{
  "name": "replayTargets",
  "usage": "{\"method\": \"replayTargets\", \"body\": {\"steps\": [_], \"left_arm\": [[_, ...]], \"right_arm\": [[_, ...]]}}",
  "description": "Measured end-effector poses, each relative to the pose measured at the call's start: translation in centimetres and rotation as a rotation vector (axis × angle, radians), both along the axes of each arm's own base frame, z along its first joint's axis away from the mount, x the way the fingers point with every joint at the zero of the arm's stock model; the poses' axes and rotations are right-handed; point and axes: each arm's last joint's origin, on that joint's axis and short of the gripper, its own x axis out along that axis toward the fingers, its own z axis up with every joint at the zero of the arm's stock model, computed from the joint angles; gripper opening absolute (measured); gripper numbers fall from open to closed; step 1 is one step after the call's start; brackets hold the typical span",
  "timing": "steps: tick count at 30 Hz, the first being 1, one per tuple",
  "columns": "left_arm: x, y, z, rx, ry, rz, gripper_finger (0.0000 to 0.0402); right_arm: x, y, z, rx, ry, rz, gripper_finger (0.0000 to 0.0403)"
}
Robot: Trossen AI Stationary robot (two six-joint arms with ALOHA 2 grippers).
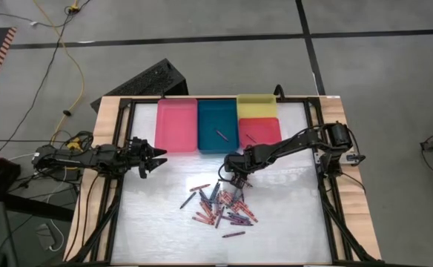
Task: Sort crayons
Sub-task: Put the pink crayon into the pink bin
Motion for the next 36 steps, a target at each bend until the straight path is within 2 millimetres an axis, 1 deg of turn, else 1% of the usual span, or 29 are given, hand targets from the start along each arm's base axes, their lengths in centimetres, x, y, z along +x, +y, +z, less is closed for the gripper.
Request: {"method": "replayTargets", "body": {"steps": [7, 10, 17, 21, 24, 29, 32, 36], "left_arm": [[0.0, 0.0, 0.0, 0.0, 0.001, 0.001, 0.0245], [0.0, 0.0, 0.0, 0.0, 0.0, 0.0, 0.0245], [0.0, 0.0, 0.0, 0.0, 0.0, 0.001, 0.0245], [0.0, 0.0, 0.0, 0.0, 0.0, 0.002, 0.0245], [0.0, 0.0, 0.0, 0.0, 0.0, 0.002, 0.0245], [0.0, 0.0, 0.0, 0.0, 0.0, 0.002, 0.0245], [0.0, 0.0, 0.0, 0.0, 0.0, 0.004, 0.0245], [0.0, 0.0, 0.0, 0.0, 0.0, 0.007, 0.0245]], "right_arm": [[0.1, 0.0, 0.1, -0.001, -0.005, 0.0, 0.0005], [0.3, 0.0, 0.4, 0.0, -0.014, 0.0, 0.0003], [1.8, 0.1, 3.0, -0.014, -0.066, 0.045, 0.0003], [2.8, 0.0, 4.9, -0.017, -0.128, 0.052, 0.0003], [3.9, -0.4, 6.7, -0.03, -0.209, 0.07, 0.0003], [5.7, -1.6, 9.2, -0.089, -0.416, 0.079, 0.0002], [6.7, -2.7, 10.4, -0.135, -0.556, 0.083, 0.0002], [7.4, -4.2, 11.5, -0.173, -0.694, 0.058, 0.0002]]}}
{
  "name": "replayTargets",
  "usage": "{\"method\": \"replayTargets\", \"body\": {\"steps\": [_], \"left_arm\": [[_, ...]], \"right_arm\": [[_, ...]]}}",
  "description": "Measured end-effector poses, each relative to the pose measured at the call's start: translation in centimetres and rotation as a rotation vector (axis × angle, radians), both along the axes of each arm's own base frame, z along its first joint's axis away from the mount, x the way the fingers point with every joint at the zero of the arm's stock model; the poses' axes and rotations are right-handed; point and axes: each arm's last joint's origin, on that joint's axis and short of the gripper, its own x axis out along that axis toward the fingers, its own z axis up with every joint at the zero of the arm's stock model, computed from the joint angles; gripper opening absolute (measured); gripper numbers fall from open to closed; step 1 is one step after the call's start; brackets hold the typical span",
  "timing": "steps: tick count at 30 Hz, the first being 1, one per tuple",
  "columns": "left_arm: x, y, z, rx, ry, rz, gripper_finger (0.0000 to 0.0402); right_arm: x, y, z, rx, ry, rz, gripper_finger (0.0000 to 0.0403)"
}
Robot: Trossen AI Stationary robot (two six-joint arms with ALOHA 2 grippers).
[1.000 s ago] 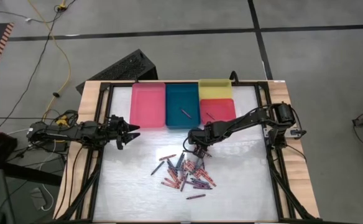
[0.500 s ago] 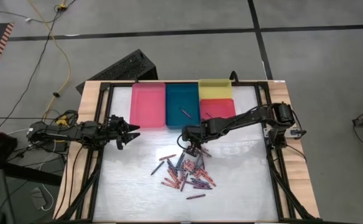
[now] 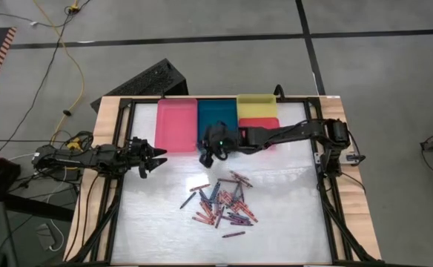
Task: Sort crayons
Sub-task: Put the pink crayon into the pink bin
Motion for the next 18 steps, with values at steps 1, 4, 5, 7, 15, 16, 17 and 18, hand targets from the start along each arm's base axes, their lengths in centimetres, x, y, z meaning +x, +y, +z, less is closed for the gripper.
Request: {"method": "replayTargets", "body": {"steps": [1, 4, 5, 7, 15, 16, 17, 18], "left_arm": [[0.0, 0.0, 0.0, 0.0, 0.0, 0.0, 0.0245], [0.0, 0.0, 0.0, 0.0, 0.0, 0.005, 0.0245], [0.0, 0.0, 0.0, 0.0, 0.0, 0.008, 0.0245], [0.0, 0.1, 0.0, 0.0, 0.0, 0.018, 0.0245], [0.0, 0.1, 0.0, 0.007, 0.003, 0.037, 0.0245], [0.0, 0.1, 0.0, 0.007, 0.008, 0.036, 0.0245], [0.1, 0.1, -0.1, 0.006, 0.01, 0.04, 0.0245], [0.1, 0.1, -0.1, 0.007, 0.01, 0.041, 0.0245]], "right_arm": [[0.1, -0.4, 0.2, -0.002, -0.026, -0.009, 0.0002], [0.3, -1.4, 0.7, -0.005, -0.086, -0.033, 0.0002], [0.3, -1.6, 0.9, -0.007, -0.107, -0.04, 0.0002], [0.9, -2.2, 0.8, -0.012, -0.164, -0.051, 0.0002], [3.8, -3.8, -1.3, -0.068, -0.193, -0.057, 0.0003], [4.1, -4.1, -1.3, -0.07, -0.198, -0.06, 0.0005], [4.3, -4.3, -1.5, -0.069, -0.178, -0.064, 0.0006], [4.8, -4.7, -1.5, -0.07, -0.183, -0.07, 0.0006]]}}
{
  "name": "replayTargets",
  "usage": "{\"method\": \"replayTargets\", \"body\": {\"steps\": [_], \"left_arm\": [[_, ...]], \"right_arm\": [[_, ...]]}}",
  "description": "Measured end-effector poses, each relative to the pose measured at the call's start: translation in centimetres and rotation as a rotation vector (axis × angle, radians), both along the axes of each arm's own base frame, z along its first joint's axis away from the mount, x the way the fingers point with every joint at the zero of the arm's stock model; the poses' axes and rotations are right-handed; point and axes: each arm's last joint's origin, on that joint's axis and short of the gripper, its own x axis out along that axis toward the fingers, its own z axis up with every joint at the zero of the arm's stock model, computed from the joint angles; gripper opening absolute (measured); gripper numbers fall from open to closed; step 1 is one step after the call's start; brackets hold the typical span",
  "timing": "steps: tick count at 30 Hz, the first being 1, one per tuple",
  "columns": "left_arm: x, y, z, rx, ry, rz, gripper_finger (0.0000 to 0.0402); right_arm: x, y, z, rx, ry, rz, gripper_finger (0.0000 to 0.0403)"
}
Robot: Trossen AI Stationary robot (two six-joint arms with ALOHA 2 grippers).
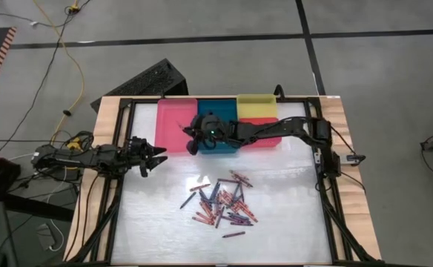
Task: Sort crayons
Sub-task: Put the pink crayon into the pink bin
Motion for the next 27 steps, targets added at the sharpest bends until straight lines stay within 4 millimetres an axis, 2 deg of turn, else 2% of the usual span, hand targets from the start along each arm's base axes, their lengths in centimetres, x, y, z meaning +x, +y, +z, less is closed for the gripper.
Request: {"method": "replayTargets", "body": {"steps": [2, 9, 15, 21, 27], "left_arm": [[0.0, 0.0, -0.2, 0.001, 0.016, 0.003, 0.0245], [0.1, 0.0, -0.2, -0.002, 0.028, 0.004, 0.0245], [0.1, 0.0, -0.2, -0.008, 0.025, -0.001, 0.0245], [0.1, 0.0, -0.2, -0.008, 0.026, 0.0, 0.0245], [0.1, 0.0, -0.2, -0.008, 0.026, 0.001, 0.0245]], "right_arm": [[1.0, -0.6, -0.1, -0.013, -0.01, -0.006, 0.0007], [4.1, -1.9, -2.5, -0.032, 0.145, -0.002, 0.0007], [5.9, -2.6, -5.0, -0.024, 0.312, 0.005, 0.0008], [6.3, -2.6, -5.8, -0.061, 0.412, 0.037, 0.0017], [6.2, -3.0, -6.0, -0.063, 0.427, 0.027, 0.0067]]}}
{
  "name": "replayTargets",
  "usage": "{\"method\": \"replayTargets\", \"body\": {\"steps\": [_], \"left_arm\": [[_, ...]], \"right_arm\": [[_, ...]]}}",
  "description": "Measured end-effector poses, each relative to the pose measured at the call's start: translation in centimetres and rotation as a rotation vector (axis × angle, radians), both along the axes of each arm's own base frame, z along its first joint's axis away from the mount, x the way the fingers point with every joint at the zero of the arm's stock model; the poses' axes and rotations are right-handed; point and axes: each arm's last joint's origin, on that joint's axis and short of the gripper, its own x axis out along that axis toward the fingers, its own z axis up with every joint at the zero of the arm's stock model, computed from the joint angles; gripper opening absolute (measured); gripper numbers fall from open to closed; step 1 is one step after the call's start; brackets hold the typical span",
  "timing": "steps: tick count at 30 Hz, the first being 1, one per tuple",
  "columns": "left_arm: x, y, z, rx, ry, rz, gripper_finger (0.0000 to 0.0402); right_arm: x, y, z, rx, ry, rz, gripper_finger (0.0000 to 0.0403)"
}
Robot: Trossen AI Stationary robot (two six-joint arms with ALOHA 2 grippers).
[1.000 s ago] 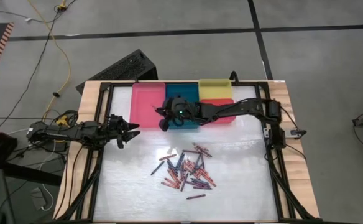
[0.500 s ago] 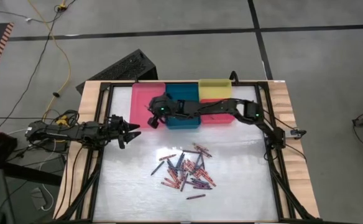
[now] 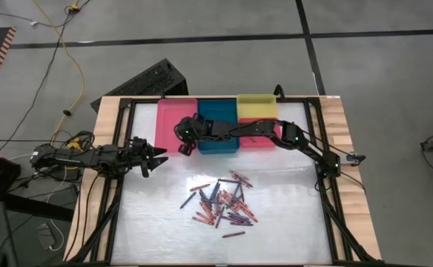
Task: Sort crayons
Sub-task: Put the pink crayon into the pink bin, then put the blue crayon into the yellow bin
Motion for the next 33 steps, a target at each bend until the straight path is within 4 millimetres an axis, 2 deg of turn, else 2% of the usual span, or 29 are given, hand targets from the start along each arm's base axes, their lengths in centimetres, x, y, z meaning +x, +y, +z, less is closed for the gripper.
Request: {"method": "replayTargets", "body": {"steps": [6, 9, 13, 17, 21, 24, 33], "left_arm": [[0.0, 0.0, 0.0, -0.004, -0.001, 0.0, 0.0245], [0.0, 0.0, 0.0, -0.008, -0.002, -0.001, 0.0245], [0.0, 0.0, 0.0, -0.008, -0.003, -0.001, 0.0245], [0.0, 0.0, 0.0, -0.008, -0.003, -0.004, 0.0245], [0.0, 0.0, 0.0, -0.007, 0.004, -0.01, 0.0245], [0.1, 0.0, -0.1, -0.007, 0.009, -0.008, 0.0245], [0.1, -0.1, -0.2, -0.009, 0.017, -0.024, 0.0245]], "right_arm": [[-0.1, -0.4, 0.1, -0.001, -0.002, -0.009, 0.0101], [-0.7, -0.3, 1.4, -0.002, 0.009, -0.007, 0.0104], [-2.3, 0.0, 5.2, -0.03, 0.011, 0.013, 0.0101], [-5.0, 0.9, 8.8, -0.009, 0.076, 0.025, 0.01], [-8.0, 3.2, 11.8, 0.027, 0.157, 0.044, 0.01], [-9.4, 5.5, 13.1, 0.064, 0.198, 0.085, 0.01], [-10.1, 14.0, 13.0, 0.053, 0.277, 0.32, 0.01]]}}
